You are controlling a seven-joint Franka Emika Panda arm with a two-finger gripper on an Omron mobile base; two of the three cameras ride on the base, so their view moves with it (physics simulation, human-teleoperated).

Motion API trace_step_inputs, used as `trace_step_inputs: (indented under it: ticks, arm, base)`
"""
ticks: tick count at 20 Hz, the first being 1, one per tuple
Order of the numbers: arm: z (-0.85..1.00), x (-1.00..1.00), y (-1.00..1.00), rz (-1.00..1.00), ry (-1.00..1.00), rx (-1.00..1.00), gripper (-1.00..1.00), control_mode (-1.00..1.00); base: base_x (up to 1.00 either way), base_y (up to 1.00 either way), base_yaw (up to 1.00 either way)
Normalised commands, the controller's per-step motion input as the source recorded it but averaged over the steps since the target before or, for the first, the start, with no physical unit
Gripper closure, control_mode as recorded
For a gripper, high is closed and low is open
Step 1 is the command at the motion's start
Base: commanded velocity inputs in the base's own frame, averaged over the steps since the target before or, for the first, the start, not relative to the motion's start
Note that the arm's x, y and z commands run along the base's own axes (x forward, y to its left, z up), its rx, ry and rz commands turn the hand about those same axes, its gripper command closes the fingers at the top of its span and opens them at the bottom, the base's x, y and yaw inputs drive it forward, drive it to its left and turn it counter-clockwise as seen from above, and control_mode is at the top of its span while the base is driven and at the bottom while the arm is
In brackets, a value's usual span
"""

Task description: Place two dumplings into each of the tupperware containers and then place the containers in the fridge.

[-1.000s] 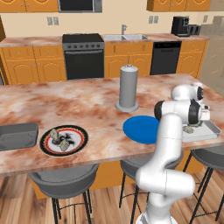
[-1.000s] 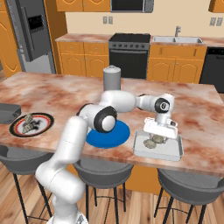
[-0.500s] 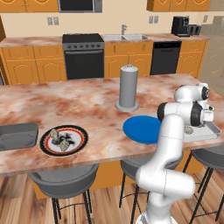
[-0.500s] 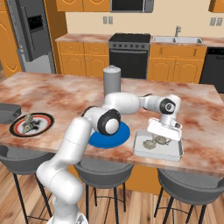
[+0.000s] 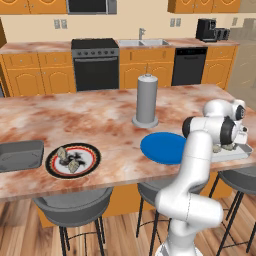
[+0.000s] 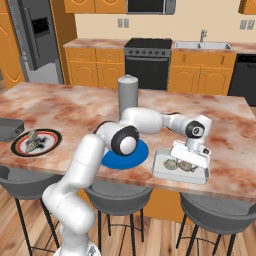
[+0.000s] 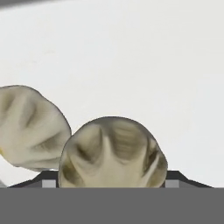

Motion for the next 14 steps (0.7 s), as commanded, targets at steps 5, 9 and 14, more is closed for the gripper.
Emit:
trace_step_inputs:
  ticks: [5, 9, 14]
  arm:
    - [-0.07, 0.03, 0.00, 0.00, -0.07, 0.00, 1.00, -1.00]
    - [-0.02, 0.00, 0.00, 0.00, -0.01, 0.00, -1.00, -1.00]
    - [0.00, -0.01, 0.00, 0.00, 0.00, 0.00, -1.00, -1.00]
  base:
    - [0.00, 0.00, 0.00]
    - [0.00, 0.00, 0.00]
    - [0.00, 0.00, 0.00]
